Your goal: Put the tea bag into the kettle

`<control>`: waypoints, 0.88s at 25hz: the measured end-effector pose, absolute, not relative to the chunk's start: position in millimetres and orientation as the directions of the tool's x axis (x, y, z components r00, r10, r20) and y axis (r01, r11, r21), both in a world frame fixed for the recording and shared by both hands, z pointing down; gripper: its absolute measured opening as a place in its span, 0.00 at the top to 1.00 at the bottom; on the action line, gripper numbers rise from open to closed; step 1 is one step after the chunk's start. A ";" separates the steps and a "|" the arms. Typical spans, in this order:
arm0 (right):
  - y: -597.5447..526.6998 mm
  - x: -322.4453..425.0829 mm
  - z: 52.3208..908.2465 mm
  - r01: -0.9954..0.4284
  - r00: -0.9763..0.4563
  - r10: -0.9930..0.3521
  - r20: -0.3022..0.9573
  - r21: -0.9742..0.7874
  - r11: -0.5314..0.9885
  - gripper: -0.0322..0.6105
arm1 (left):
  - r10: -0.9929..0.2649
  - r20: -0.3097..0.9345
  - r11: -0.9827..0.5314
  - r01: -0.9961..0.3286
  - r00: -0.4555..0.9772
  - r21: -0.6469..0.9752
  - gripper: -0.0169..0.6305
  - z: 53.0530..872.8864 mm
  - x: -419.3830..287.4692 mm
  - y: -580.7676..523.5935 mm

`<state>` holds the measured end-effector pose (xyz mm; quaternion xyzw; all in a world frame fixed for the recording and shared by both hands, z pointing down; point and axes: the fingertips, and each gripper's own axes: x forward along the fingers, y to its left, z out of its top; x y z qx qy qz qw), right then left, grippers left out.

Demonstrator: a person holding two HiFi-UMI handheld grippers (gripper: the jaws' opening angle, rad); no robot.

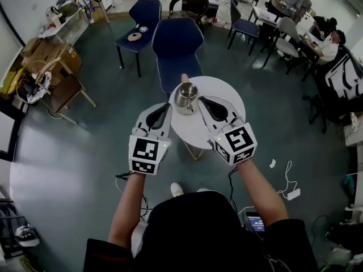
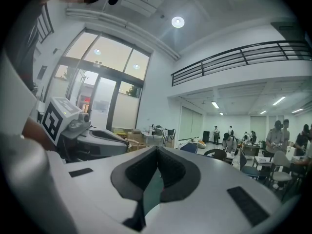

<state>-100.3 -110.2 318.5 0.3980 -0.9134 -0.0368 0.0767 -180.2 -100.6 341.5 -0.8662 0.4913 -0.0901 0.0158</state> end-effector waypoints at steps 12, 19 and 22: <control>-88.2 -66.2 312.0 -0.705 -0.695 -0.713 0.095 0.103 0.701 0.92 | -0.867 0.133 -0.497 -0.857 0.481 -0.136 0.95 328.5 -143.0 -74.8; -74.7 -49.6 307.7 -0.697 -0.706 -0.704 0.081 0.095 0.710 0.92 | -0.869 0.124 -0.493 -0.859 0.479 -0.141 0.95 321.9 -122.7 -59.7; -65.0 -36.9 310.5 -0.697 -0.708 -0.702 0.078 0.087 0.712 0.92 | -0.870 0.121 -0.492 -0.858 0.478 -0.145 0.95 321.2 -109.7 -52.0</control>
